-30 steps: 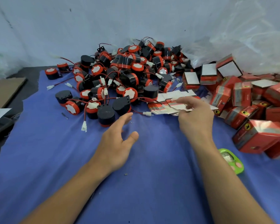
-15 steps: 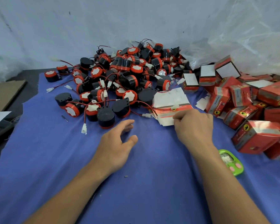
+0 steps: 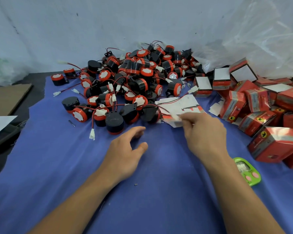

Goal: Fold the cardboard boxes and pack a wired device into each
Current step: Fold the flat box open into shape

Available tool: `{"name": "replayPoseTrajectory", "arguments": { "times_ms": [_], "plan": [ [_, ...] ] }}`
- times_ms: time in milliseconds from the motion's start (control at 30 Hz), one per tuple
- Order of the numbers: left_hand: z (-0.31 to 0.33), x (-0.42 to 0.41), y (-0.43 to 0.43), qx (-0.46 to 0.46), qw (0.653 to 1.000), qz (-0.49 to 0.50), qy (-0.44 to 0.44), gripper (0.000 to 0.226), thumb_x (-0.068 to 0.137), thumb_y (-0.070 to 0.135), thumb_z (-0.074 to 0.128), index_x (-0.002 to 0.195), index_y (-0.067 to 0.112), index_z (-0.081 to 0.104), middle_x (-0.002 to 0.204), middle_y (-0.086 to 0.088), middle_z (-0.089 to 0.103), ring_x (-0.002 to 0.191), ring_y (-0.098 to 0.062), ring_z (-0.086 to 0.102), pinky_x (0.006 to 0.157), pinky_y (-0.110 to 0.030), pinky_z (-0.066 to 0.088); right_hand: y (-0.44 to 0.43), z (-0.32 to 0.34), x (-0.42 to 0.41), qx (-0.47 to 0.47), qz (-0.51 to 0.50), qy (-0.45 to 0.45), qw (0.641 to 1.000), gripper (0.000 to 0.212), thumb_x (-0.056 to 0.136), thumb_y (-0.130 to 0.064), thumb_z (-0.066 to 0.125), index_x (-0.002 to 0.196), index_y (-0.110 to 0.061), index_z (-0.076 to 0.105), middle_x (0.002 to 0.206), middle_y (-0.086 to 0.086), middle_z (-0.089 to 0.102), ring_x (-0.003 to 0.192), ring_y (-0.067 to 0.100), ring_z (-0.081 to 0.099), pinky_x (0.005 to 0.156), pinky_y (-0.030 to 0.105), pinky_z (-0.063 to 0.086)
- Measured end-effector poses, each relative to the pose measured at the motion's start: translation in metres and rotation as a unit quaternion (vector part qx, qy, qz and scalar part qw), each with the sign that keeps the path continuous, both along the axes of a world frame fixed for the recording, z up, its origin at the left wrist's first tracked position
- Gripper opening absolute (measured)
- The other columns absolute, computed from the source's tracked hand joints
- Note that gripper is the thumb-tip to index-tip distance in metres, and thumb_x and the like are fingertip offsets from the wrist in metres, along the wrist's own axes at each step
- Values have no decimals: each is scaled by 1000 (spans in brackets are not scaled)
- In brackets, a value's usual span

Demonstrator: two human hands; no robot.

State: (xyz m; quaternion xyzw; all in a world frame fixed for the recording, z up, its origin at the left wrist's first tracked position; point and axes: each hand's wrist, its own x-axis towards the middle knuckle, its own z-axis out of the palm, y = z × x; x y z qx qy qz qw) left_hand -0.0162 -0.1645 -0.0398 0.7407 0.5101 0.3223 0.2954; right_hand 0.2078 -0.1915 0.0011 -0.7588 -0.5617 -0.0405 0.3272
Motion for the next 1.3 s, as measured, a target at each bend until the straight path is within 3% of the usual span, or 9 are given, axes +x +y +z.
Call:
{"name": "replayPoseTrajectory", "arguments": {
  "times_ms": [100,367,533,700,800,933,1067,1167,1300],
  "plan": [
    [1,1,-1,4,1000,-4,-1,48,96,22,69,141,35,58,125,28,61,105,35,44,90,8,30,-5,7,-4,120,-36,46,991,22,97,-22,66,112,-30,79,99,7,78,92,40,67,69,36,40],
    [5,1,-4,4,1000,-9,-11,56,92,20,70,139,46,54,116,43,55,109,33,45,89,7,32,-11,11,-9,215,-28,108,970,12,95,-25,70,99,-25,82,85,5,79,85,34,71,74,46,54],
    [8,1,-7,16,998,-46,28,73,89,30,70,151,52,37,135,38,50,123,22,41,94,5,27,-12,22,0,369,-41,278,886,13,93,-18,65,87,-28,70,71,-21,65,68,-3,58,66,16,46],
    [8,9,-8,1,988,-123,90,89,80,56,56,157,58,10,167,35,-2,151,14,-9,119,-19,8,-3,21,-5,269,20,544,795,25,97,-4,61,83,-23,59,58,-15,57,55,4,50,55,23,45],
    [12,5,-6,-51,988,-136,-62,72,81,57,59,150,50,39,154,34,42,146,9,33,120,-29,31,1,12,-22,144,51,643,750,22,99,-3,62,83,-19,62,69,0,62,60,13,57,63,33,51],
    [10,-1,-3,-106,941,-106,-305,39,82,37,75,120,30,73,127,10,74,122,-10,67,99,-25,54,-5,4,-29,16,166,578,799,21,89,7,68,79,-12,69,71,5,70,62,12,62,61,27,53],
    [11,2,1,-82,910,-10,-407,26,86,20,77,103,39,81,115,2,79,110,-17,74,89,-31,60,-11,6,-34,-40,217,470,855,32,85,11,68,94,-18,81,88,-4,81,83,5,76,75,20,60],
    [14,-5,3,-13,927,-37,-374,36,87,14,74,102,46,81,110,12,79,106,-8,73,88,-24,57,-11,8,-38,21,239,494,836,40,84,10,69,105,-22,81,103,-2,80,103,16,75,90,29,60],
    [18,-4,-4,193,966,-91,-144,28,102,29,60,119,48,73,118,36,68,113,8,64,94,-13,48,-12,6,-35,160,167,270,935,36,75,-3,85,96,-31,79,108,-15,76,111,7,67,91,27,53]
  ]
}}
